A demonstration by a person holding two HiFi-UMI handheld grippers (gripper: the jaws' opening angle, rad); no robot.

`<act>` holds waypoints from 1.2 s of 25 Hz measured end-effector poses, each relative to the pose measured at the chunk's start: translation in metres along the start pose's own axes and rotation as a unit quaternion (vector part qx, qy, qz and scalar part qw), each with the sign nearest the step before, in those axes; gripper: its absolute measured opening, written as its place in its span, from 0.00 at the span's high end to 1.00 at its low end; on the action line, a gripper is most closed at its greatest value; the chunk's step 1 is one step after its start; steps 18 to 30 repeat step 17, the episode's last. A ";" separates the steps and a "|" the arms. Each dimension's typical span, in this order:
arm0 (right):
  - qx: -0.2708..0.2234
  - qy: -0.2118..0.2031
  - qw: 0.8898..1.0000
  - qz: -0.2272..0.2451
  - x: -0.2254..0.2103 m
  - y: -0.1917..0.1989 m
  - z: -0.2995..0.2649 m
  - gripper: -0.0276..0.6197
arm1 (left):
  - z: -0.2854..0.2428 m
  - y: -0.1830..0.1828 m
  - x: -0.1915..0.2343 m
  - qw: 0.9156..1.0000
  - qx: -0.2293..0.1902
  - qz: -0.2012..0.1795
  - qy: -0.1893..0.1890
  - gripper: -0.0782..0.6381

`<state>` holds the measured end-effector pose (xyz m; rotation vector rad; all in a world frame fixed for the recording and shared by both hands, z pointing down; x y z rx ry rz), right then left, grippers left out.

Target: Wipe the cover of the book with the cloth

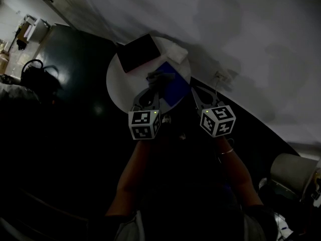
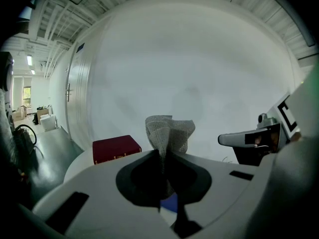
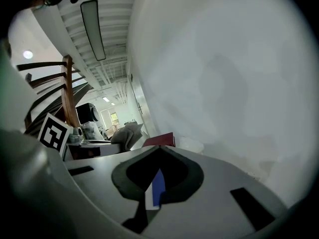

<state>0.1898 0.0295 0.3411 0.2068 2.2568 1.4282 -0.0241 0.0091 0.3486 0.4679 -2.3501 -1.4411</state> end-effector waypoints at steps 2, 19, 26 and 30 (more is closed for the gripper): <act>-0.003 0.000 1.000 0.003 0.002 -0.001 0.002 0.91 | 0.002 -0.002 -0.001 1.000 -0.003 -0.003 0.002 0.84; -0.016 0.002 1.000 0.003 0.006 0.005 0.015 0.91 | 0.018 0.002 -0.005 1.000 -0.012 -0.009 -0.010 0.84; -0.016 0.002 1.000 0.003 0.006 0.005 0.015 0.91 | 0.018 0.002 -0.005 1.000 -0.012 -0.009 -0.010 0.84; -0.016 0.002 1.000 0.003 0.006 0.005 0.015 0.91 | 0.018 0.002 -0.005 1.000 -0.012 -0.009 -0.010 0.84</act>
Point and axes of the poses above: the fingertips, and each gripper's own axes: z backward along the fingers, x to its left, y out of its underside, the point moved 8 cm from there along z, backward along the fingers, and after that the axes turned 2 degrees about y, right-handed, at the moved point
